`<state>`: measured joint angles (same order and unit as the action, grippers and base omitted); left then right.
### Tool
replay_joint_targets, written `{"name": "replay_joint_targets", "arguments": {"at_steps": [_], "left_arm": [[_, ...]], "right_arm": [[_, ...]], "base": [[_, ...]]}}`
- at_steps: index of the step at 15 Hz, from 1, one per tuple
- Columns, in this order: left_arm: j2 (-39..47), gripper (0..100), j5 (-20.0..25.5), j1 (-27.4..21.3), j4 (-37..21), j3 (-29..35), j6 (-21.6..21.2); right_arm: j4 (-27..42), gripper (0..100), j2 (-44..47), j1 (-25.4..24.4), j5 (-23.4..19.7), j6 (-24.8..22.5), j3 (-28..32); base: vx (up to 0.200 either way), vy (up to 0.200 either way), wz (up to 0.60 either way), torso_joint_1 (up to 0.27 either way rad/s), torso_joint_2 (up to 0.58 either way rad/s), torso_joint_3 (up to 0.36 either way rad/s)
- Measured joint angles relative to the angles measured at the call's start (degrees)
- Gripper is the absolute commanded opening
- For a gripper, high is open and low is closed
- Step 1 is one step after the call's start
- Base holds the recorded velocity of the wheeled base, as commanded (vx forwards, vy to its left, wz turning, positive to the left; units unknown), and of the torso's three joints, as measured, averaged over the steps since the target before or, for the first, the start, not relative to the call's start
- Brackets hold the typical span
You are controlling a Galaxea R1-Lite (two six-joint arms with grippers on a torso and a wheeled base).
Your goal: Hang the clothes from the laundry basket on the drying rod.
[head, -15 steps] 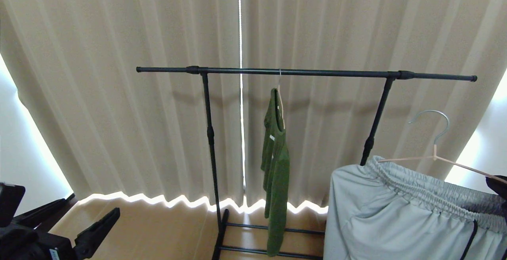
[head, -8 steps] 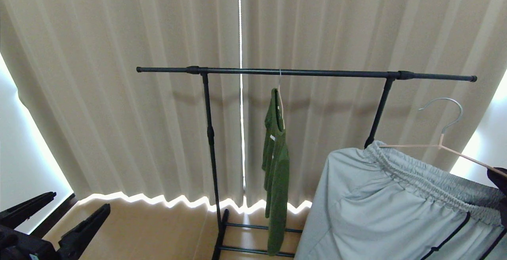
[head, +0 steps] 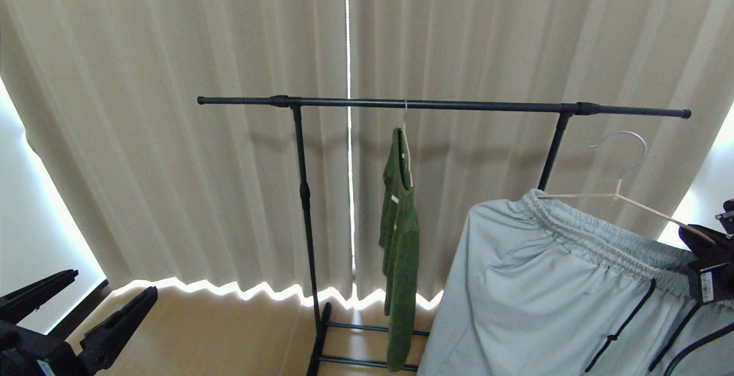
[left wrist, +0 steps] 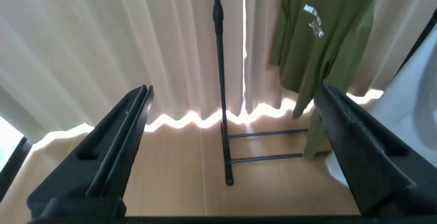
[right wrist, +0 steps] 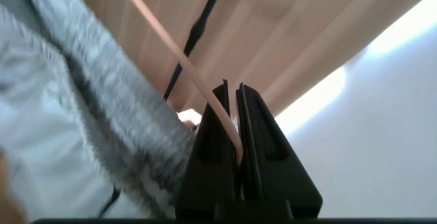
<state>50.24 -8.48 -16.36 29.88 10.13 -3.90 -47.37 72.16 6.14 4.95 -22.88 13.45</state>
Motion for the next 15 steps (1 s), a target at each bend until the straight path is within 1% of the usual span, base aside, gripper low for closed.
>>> {"name": "replay_joint_targets", "arguments": {"at_steps": [6, 15], "left_arm": [[0.04, 100, 0.0, 0.0, -0.02, -0.07, 0.02], [-0.02, 100, -0.02, 0.1, -0.02, -0.54, -0.04]], "right_arm": [[-0.46, 0, 2.27, 0.38, 0.09, -0.02, -0.41], [-0.41, 0, 2.86, 0.29, -0.09, 0.04, -0.44]], "base": [[0.2, 0.0, 0.0, 0.003, 0.0, 0.006], [0.2, 0.0, 0.0, 0.002, 0.0, 0.003]]}}
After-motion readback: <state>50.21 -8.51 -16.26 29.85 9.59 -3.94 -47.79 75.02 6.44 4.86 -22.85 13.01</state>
